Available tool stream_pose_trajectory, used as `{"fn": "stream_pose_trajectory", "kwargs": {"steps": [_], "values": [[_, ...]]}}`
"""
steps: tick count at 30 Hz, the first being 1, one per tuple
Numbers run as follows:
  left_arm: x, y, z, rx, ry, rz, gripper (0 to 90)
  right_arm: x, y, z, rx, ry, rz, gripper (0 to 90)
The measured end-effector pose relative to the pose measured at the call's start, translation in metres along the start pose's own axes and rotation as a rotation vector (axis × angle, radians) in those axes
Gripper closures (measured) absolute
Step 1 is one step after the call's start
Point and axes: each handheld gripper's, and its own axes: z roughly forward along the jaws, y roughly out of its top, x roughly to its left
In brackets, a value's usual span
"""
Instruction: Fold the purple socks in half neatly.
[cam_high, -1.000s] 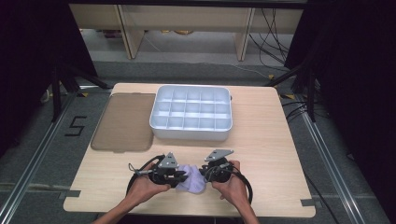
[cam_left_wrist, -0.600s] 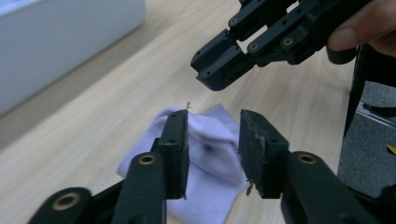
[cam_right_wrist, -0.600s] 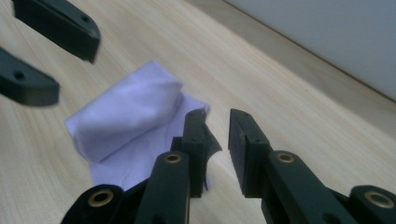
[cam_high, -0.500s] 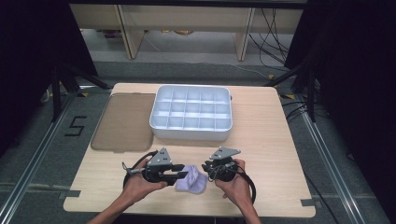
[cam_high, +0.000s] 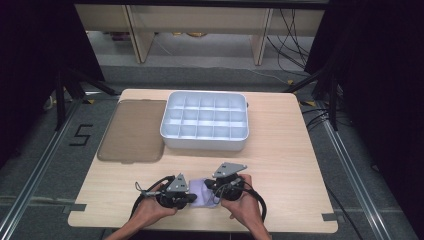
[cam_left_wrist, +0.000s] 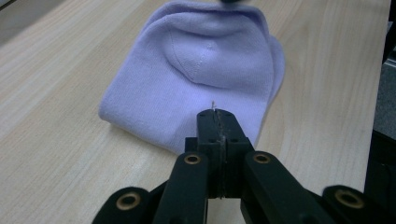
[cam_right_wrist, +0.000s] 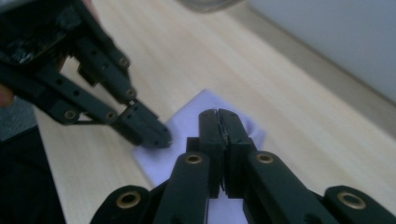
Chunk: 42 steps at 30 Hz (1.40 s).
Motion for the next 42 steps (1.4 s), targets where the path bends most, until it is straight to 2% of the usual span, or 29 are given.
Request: {"fn": "stream_pose_trajectory", "kwargs": {"steps": [3,4,6,7,10,11,13,14,16,17,18,19,22,23,25,26,27,28,29,30,32,33,34,35,37,38,39,41,42], "values": [[0.000,-0.001,0.000,-0.013,-0.007,0.002,89.0,0.007,-0.004,0.012,0.046,0.015,-0.005,90.0],[0.000,-0.001,0.000,-0.014,-0.006,0.004,89.0,0.008,-0.006,0.013,0.069,-0.004,-0.002,90.0],[0.000,-0.001,0.000,-0.014,-0.008,0.008,89.0,0.006,-0.008,0.017,0.125,-0.059,-0.067,90.0],[0.001,-0.001,0.000,-0.011,-0.009,0.013,89.0,0.005,-0.011,0.019,0.129,-0.073,-0.078,90.0],[0.000,-0.002,0.000,-0.010,-0.001,0.001,89.0,-0.001,-0.018,0.022,0.188,-0.098,-0.059,90.0],[0.000,-0.002,0.000,-0.009,-0.003,0.003,89.0,-0.002,-0.021,0.023,0.187,-0.095,-0.032,90.0],[0.002,-0.001,-0.001,-0.003,-0.010,0.029,88.9,-0.007,-0.023,0.022,0.198,-0.103,-0.061,90.0],[0.003,-0.002,-0.001,-0.005,-0.010,0.029,88.9,-0.006,-0.023,0.020,0.206,-0.118,-0.046,90.0],[0.003,-0.002,-0.001,-0.007,0.000,0.030,88.9,-0.005,-0.023,0.021,0.206,-0.104,-0.050,90.0],[0.003,-0.003,0.000,-0.011,0.009,0.017,88.9,-0.005,-0.023,0.021,0.197,-0.111,-0.034,90.0],[0.005,-0.002,-0.001,-0.004,0.013,0.036,88.9,-0.003,-0.023,0.020,0.199,-0.096,-0.011,90.0],[0.005,-0.003,0.000,-0.021,0.025,0.017,88.7,-0.003,-0.024,0.020,0.193,-0.079,-0.006,90.0],[0.007,-0.003,-0.002,-0.010,0.028,0.035,88.5,-0.002,-0.025,0.016,0.194,-0.080,0.023,90.0],[0.007,-0.003,-0.002,-0.017,0.029,0.032,88.1,-0.003,-0.027,0.016,0.175,-0.073,0.008,90.0],[0.007,-0.001,-0.005,-0.017,0.040,0.028,86.5,-0.004,-0.028,0.011,0.184,-0.076,0.024,90.0],[0.005,-0.001,-0.007,-0.040,0.045,0.009,86.4,-0.004,-0.028,0.011,0.181,-0.083,0.032,90.0],[0.004,0.000,-0.008,-0.053,0.043,-0.002,86.3,-0.003,-0.029,0.011,0.163,-0.084,0.014,90.0],[0.004,0.001,-0.012,-0.045,0.039,0.033,86.3,-0.004,-0.028,0.010,0.160,-0.071,-0.026,90.0],[-0.002,0.000,-0.012,-0.060,0.024,0.005,86.3,-0.002,-0.026,0.009,0.156,-0.075,-0.028,90.0],[-0.004,-0.001,-0.011,-0.049,0.016,0.032,86.1,0.000,-0.025,0.008,0.128,-0.089,-0.019,90.0],[-0.008,-0.004,-0.008,-0.011,-0.001,0.049,85.7,0.000,-0.021,0.004,0.111,-0.090,-0.011,89.6],[-0.010,-0.005,-0.006,-0.010,-0.005,0.037,85.5,0.001,-0.019,0.003,0.109,-0.085,-0.013,89.5],[-0.009,-0.005,-0.004,0.003,-0.010,0.074,85.5,0.001,-0.016,0.003,0.093,-0.091,-0.019,89.4],[-0.010,-0.005,-0.004,0.004,-0.021,0.051,85.9,0.001,-0.011,0.006,0.075,-0.092,-0.029,89.4],[-0.011,-0.005,-0.004,0.010,-0.002,0.062,86.0,0.000,-0.003,0.012,0.067,-0.093,-0.057,89.5],[-0.013,-0.005,-0.003,0.008,-0.010,0.054,86.0,-0.002,0.001,0.018,0.075,-0.096,-0.055,89.5],[-0.013,-0.006,-0.003,0.031,-0.020,0.076,86.0,-0.006,0.004,0.021,0.106,-0.092,-0.061,89.6],[-0.015,-0.008,-0.001,0.018,-0.020,0.053,85.9,-0.011,0.002,0.028,0.123,-0.107,-0.028,89.7],[-0.015,-0.007,-0.001,0.023,-0.020,0.058,85.6,-0.017,0.001,0.029,0.150,-0.110,-0.045,89.8]]}}
